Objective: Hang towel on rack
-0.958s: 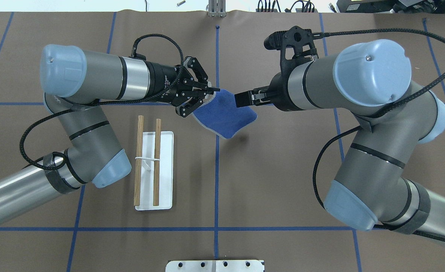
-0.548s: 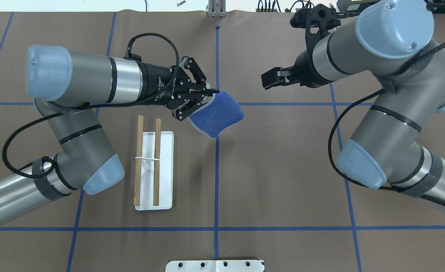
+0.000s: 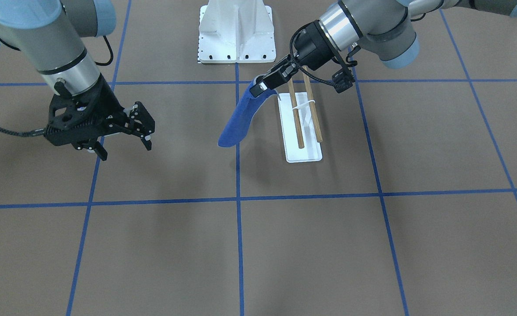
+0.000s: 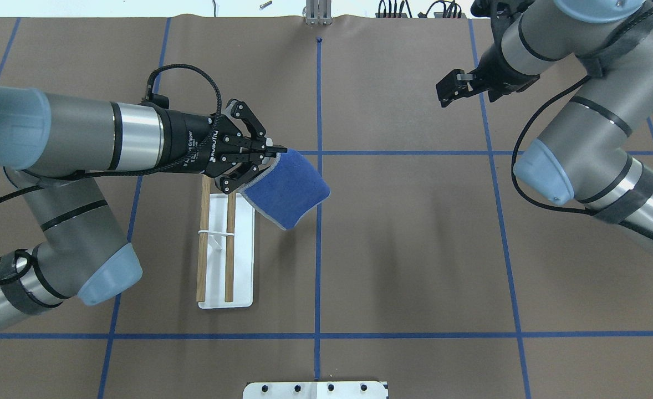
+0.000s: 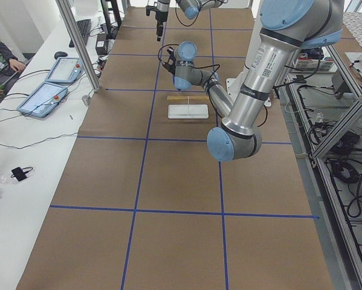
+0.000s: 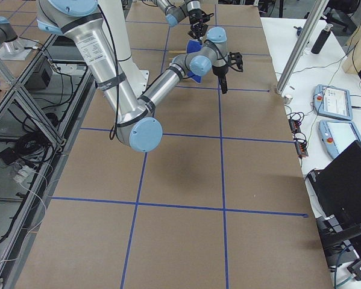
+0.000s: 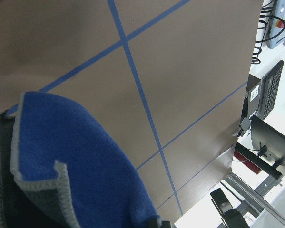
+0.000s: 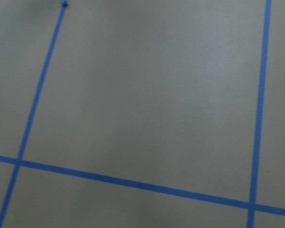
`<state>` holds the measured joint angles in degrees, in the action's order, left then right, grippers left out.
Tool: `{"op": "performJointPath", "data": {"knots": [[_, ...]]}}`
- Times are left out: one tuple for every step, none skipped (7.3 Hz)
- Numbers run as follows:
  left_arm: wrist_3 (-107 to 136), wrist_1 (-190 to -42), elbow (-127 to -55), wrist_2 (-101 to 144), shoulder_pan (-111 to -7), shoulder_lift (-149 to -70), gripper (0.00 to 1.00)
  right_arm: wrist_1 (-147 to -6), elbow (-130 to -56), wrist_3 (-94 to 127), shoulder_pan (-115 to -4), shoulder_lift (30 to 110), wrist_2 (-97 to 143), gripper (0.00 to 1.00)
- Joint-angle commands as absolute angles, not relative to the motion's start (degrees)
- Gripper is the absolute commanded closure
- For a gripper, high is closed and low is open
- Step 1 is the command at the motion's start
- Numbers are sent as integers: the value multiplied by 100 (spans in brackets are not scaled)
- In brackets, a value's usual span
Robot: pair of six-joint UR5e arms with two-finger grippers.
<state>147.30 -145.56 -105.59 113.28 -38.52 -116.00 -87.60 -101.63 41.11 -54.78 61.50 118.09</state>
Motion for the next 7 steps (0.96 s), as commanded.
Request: {"op": "performJointPath", "data": {"knots": [[14687,-14572,-10801,11390,-3963,-11120,100,-9314,-9740,2380,-6123,6310,11918,0],[14399,-14572,-10828,11425,-4025,-10918,100,-9316,-9434,1929,-6309,6337,11927,0],[14196,-14590,-10880,11417,-4025,-10629,100,-9290,-9283,1646,-6389,6389,11927,0],[14133,-14599,-10950,11417,-4034,-10461,100,-9290,-9255,1574,-6442,6390,11935,0],[14133,-14599,-11029,11417,-4130,-10328,100,-9290,-9246,1573,-6442,6390,11936,0],[14072,-14599,-11022,11426,-4296,-10179,100,-9290,-9255,1582,-6442,6390,11936,0],[13819,-14590,-11030,11504,-4402,-9969,100,-9290,-9246,1582,-6442,6390,11936,0]]}}
